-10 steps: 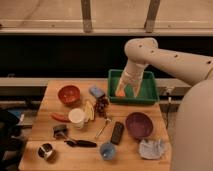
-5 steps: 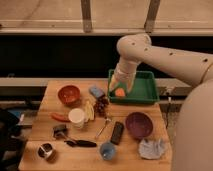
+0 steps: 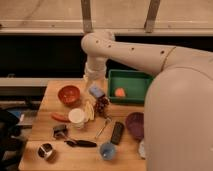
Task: Place pepper in plastic cup
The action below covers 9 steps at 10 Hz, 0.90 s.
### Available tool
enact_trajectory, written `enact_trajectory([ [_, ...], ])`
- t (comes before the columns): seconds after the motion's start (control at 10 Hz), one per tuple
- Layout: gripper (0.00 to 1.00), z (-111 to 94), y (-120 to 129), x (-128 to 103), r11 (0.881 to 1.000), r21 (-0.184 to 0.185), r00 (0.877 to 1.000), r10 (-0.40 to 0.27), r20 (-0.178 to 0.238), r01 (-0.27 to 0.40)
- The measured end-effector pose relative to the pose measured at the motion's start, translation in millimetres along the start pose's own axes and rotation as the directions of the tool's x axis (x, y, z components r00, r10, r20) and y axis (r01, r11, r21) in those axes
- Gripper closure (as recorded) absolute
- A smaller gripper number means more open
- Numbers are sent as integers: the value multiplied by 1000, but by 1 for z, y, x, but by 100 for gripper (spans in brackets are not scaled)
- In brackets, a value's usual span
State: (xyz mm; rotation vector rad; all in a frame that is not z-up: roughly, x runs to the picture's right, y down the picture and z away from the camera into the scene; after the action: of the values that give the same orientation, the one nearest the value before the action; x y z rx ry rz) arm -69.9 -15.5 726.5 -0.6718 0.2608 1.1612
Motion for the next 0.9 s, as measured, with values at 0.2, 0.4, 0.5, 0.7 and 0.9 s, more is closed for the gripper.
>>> enact_trajectory([
  [0.2,39,10,50,-7,991,-6,991,-132,-20,132],
  [0.4,39,16,98,-3,970,-12,969,-244,-25,244],
  [0.5,39,16,93,-3,970,1,969,-245,-25,245],
  [0.7,39,16,94,-2,970,-1,969,-244,-27,245],
  [0.9,39,17,95,-2,969,-3,969,-247,-28,247],
])
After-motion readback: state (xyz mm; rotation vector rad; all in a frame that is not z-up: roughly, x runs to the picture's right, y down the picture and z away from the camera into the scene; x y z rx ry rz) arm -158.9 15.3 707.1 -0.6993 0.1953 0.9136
